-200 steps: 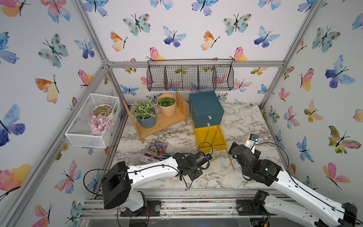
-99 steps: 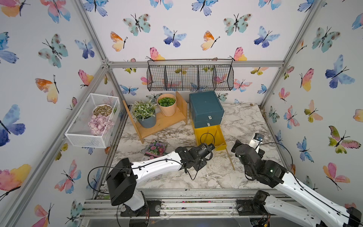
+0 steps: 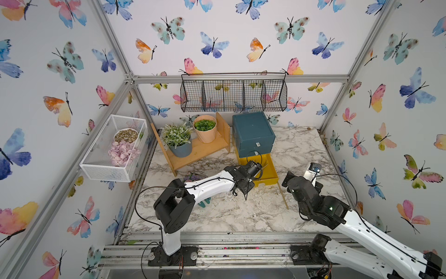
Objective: Please place the pencils in the drawer according to their color
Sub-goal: Place the pencil in the drawer.
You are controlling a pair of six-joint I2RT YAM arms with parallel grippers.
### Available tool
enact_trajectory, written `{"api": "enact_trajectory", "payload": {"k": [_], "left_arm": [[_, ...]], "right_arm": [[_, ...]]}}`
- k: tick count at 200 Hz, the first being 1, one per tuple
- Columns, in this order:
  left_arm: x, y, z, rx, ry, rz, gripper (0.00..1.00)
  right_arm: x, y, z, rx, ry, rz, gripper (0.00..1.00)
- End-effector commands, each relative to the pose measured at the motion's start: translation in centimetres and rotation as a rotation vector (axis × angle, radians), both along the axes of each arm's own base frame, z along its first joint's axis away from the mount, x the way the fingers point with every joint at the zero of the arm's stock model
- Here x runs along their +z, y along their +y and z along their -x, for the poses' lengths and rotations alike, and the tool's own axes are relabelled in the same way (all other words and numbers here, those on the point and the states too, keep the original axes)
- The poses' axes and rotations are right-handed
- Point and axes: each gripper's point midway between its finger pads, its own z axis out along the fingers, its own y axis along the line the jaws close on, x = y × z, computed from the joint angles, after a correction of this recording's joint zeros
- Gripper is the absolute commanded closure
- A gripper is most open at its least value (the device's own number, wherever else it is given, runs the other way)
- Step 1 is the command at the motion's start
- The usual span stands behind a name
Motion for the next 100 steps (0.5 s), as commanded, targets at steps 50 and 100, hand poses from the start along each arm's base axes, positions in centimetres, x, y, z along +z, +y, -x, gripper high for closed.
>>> {"api": "enact_trajectory", "payload": {"k": [50,100], "left_arm": [[-0.7,-1.1,-2.5,0.077,0.019,-0.036,1.00],[-0.7,-1.5,-3.8,0.153,-0.011,-0.014,0.72]], "right_arm": [[-5.5,1.7,-2.9,0.152,0.271,-0.048,0.01],[-12.9,-0.5,-4.4,0.215,0.537,-0.206,0.03]]}}
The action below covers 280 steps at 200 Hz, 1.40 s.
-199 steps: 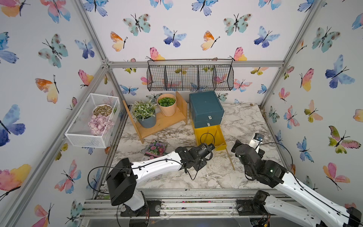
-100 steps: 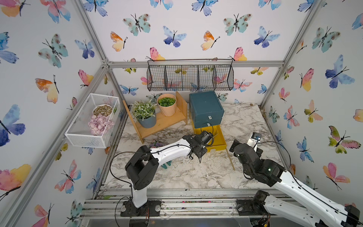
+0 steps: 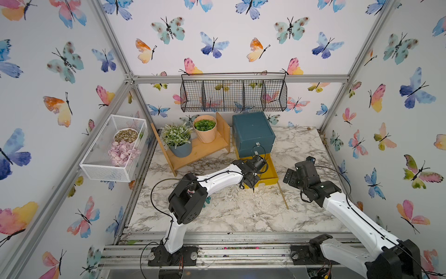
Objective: Please place the pencils in the drawer according to their color
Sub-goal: Place the pencil in the drawer, then adjust the pencil at the center of the board.
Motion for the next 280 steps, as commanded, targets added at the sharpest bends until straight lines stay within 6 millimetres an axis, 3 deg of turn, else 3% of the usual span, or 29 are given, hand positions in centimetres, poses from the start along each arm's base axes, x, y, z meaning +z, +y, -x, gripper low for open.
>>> {"api": "enact_trajectory", "payload": {"k": [1,38,44,69,115,142,191,248,280], "left_arm": [[-0.1,0.7,-0.8,0.069,-0.022,-0.019,0.71],[0.7,0.6,-1.0,0.100,-0.038,0.021,0.62],[2.2,0.7,-1.0,0.106,-0.057,0.052,0.62],[4.3,0.9,-0.7,0.128,-0.084,0.123,0.54],[8.0,1.6,0.0,0.172,-0.139,0.263,0.41],[8.2,2.7,0.3,0.201,-0.162,0.278,0.40],[8.0,3.9,0.2,0.230,-0.175,0.266,0.39],[8.5,4.5,-0.3,0.246,-0.168,0.313,0.39],[8.8,4.8,-0.6,0.255,-0.171,0.325,0.39]], "right_arm": [[-3.2,2.4,0.4,0.164,0.125,-0.124,0.03],[-6.5,2.8,0.4,0.199,0.231,-0.171,0.13],[-7.0,2.8,0.5,0.199,0.247,-0.171,0.15],[-8.6,3.1,0.9,0.208,0.292,-0.184,0.21],[-10.3,3.5,1.3,0.215,0.337,-0.202,0.41],[-10.9,3.9,1.0,0.227,0.336,-0.218,0.46],[-11.6,4.1,0.0,0.227,0.344,-0.206,0.47],[-12.9,1.1,1.1,0.134,0.442,-0.041,0.51],[-13.3,0.8,2.1,0.133,0.480,0.014,0.52]]}}
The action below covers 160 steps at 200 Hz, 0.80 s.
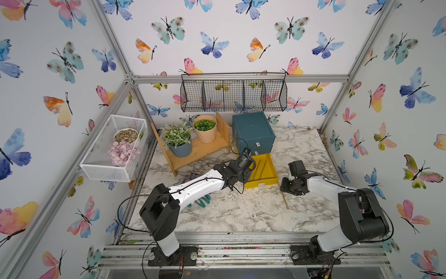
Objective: Please place the pencils in the drawer according to their color
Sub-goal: Adjust the pencil at the center of the board.
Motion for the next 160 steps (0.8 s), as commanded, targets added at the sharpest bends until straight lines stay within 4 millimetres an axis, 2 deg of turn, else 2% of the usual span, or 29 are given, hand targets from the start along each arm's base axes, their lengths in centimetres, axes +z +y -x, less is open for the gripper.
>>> {"api": "enact_trajectory", "payload": {"k": [1,35,67,86,120,160], "left_arm": [[1.5,0.3,-0.4,0.017,-0.026,0.048,0.39],[1.5,0.5,-0.5,0.020,-0.023,0.048,0.39],[1.4,0.6,-0.5,0.022,-0.021,0.041,0.39],[1.5,0.7,-0.6,0.026,-0.025,0.043,0.39],[1.6,0.8,-0.7,0.030,-0.026,0.045,0.39],[1.5,0.9,-0.6,0.031,-0.023,0.044,0.39]], "right_arm": [[-1.7,-1.6,2.7,-0.007,0.117,0.117,0.52],[-1.2,-0.7,2.8,0.004,0.091,0.081,0.51],[1.2,0.3,1.5,0.036,0.024,0.049,0.51],[1.8,1.2,1.2,0.065,0.002,0.018,0.52],[0.5,2.3,1.6,0.105,0.039,0.034,0.54],[-1.1,2.2,2.7,0.120,0.113,0.107,0.57]]}}
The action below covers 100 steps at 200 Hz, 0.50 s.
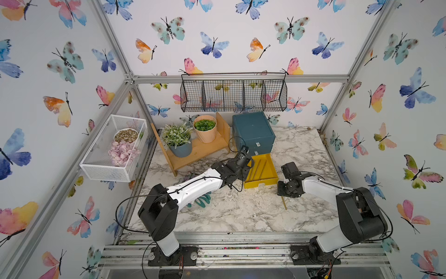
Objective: Please place the pencils in the drawer according to their color
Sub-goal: Adjust the pencil at the center of the board.
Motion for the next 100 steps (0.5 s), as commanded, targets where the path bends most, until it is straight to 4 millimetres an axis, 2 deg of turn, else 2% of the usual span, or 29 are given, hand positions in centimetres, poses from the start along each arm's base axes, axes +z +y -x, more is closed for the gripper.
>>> {"api": "enact_trajectory", "payload": {"k": [1,36,72,100], "left_arm": [[0.9,0.6,0.0,0.013,-0.008,0.023,0.39],[1.2,0.7,0.0,0.013,-0.013,0.033,0.39],[1.7,0.7,-0.1,0.011,-0.021,0.038,0.39],[1.9,1.1,-0.1,0.017,-0.024,0.033,0.39]], "right_arm": [[-1.0,-0.4,1.0,0.007,0.068,0.060,0.57],[-1.7,-2.0,2.8,-0.032,0.149,0.145,0.70],[-2.4,-2.0,5.0,-0.037,0.238,0.130,0.82],[-2.3,-2.3,6.4,-0.027,0.296,0.136,0.88]]}}
